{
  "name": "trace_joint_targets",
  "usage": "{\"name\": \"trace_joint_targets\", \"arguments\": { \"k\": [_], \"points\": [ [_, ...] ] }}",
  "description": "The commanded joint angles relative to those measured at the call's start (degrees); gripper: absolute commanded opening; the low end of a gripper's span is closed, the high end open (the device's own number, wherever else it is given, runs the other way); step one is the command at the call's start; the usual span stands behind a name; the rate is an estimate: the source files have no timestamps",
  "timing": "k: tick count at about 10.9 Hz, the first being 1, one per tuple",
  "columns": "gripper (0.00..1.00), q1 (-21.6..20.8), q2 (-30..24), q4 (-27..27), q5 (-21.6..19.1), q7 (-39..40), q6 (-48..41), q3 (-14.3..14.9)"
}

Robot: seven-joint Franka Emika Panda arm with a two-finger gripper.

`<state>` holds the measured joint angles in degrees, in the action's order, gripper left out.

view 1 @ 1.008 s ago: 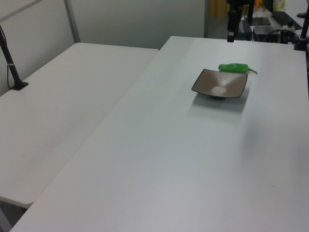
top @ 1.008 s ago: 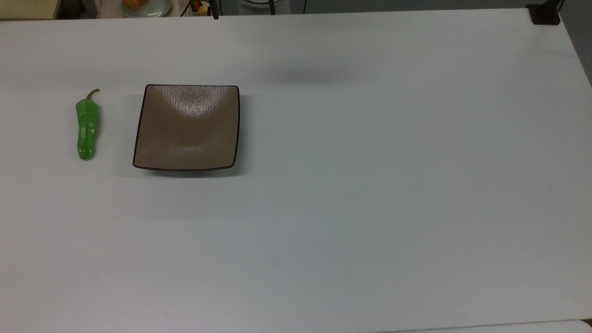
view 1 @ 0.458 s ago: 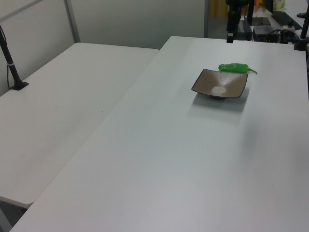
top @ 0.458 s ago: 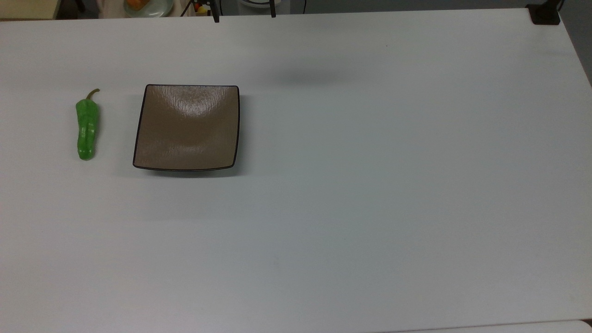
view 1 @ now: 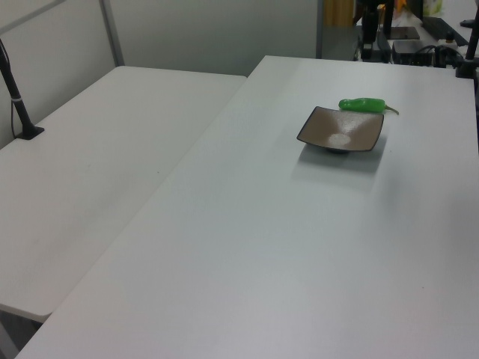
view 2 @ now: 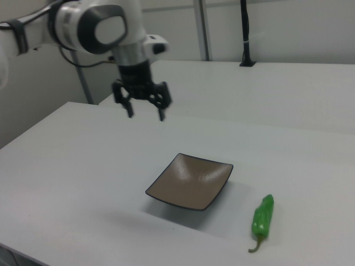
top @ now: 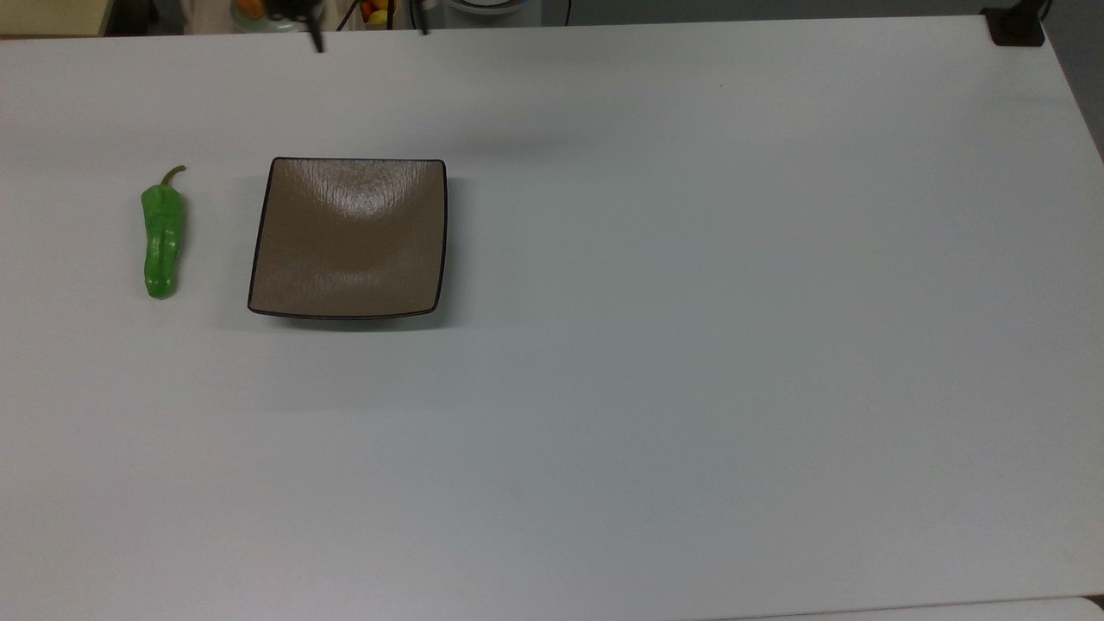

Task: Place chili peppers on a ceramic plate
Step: 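Move the open gripper over the green chili pepper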

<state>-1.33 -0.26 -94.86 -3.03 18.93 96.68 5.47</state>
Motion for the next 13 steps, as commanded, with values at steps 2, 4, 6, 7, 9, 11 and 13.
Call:
{"name": "trace_joint_targets", "arguments": {
  "k": [2, 4, 6, 7, 9, 11, 13],
  "points": [
    [1.00, 11.1, 6.5, 5.4, 0.2, 1.8, 2.5, 0.0],
    [1.00, 15.5, 9.6, 6.8, 0.3, 1.8, 2.5, 0.0],
    [1.00, 18.3, 13.7, 10.1, 0.3, 5.0, 2.3, 0.2],
    [1.00, 19.3, 15.1, 10.1, 0.3, 6.5, 2.5, 0.4],
    [1.00, 21.5, 17.6, 10.2, 1.8, 10.2, 4.2, 0.4],
    [1.00, 22.1, 19.5, 9.8, 3.4, 11.6, 9.2, 0.4],
    [1.00, 23.2, 21.1, 9.6, 3.3, 11.6, 12.5, 0.4]
  ]
}}
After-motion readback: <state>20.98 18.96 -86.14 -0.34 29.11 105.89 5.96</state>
